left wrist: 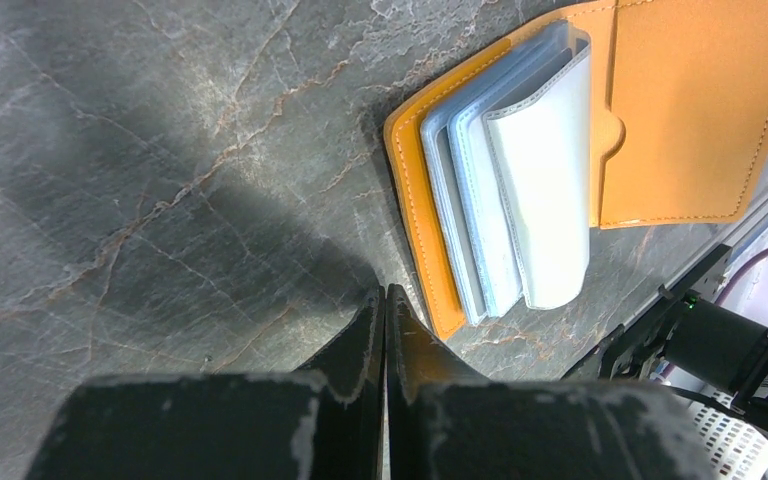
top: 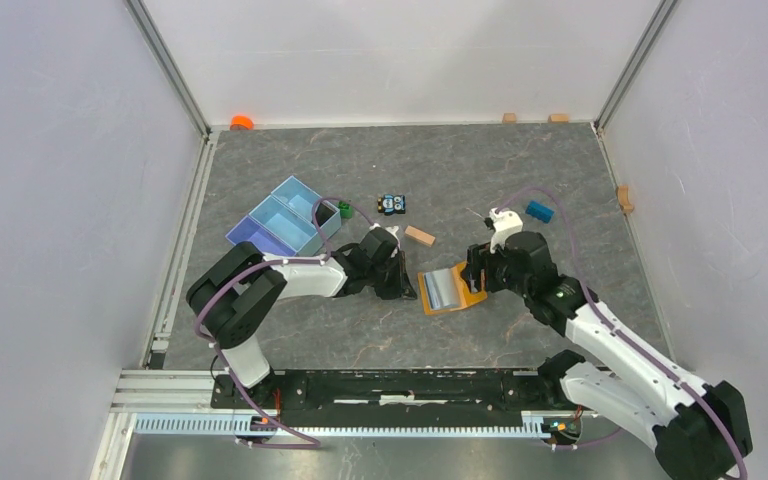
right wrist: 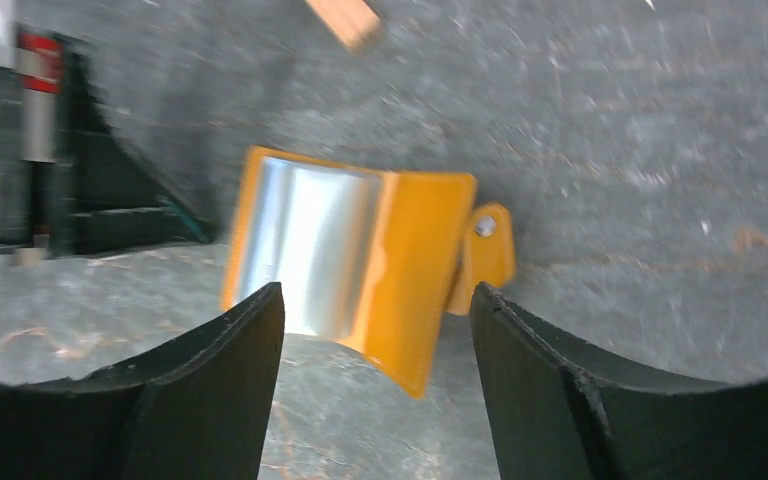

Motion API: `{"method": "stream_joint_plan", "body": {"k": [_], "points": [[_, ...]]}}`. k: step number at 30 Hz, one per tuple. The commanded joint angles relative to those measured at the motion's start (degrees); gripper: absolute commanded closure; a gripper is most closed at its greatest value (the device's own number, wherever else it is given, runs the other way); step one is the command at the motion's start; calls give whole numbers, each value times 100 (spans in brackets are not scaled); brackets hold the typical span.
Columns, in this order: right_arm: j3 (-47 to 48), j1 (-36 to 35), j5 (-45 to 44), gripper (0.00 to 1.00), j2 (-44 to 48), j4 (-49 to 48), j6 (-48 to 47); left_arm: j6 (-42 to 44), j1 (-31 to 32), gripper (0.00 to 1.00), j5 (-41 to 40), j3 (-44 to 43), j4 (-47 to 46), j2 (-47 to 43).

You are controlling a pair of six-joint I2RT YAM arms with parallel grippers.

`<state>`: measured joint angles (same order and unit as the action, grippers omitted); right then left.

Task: Put the credit cards into the card holder
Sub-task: Turn over the card slot in the card holder.

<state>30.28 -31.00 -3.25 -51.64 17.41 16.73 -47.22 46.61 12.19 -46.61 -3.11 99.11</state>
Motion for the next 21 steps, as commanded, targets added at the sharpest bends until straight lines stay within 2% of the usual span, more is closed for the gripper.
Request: {"method": "stream_joint_plan", "body": {"k": [1,7,16,21], "points": [[283,-137,884,27,202,-334,-164,336,-38,98,-177,151,68,-35],[432,-824,361,22,-237,-335,-249,302,-38,95,-184,244,-48,-143],[220,-1277,-403,16,-1225,-775,104,249,-56,75,-503,509,-110,-527],[197,-1422,-544,15,-1732,-985,217,249,-64,68,-585,590,-110,-680]]}}
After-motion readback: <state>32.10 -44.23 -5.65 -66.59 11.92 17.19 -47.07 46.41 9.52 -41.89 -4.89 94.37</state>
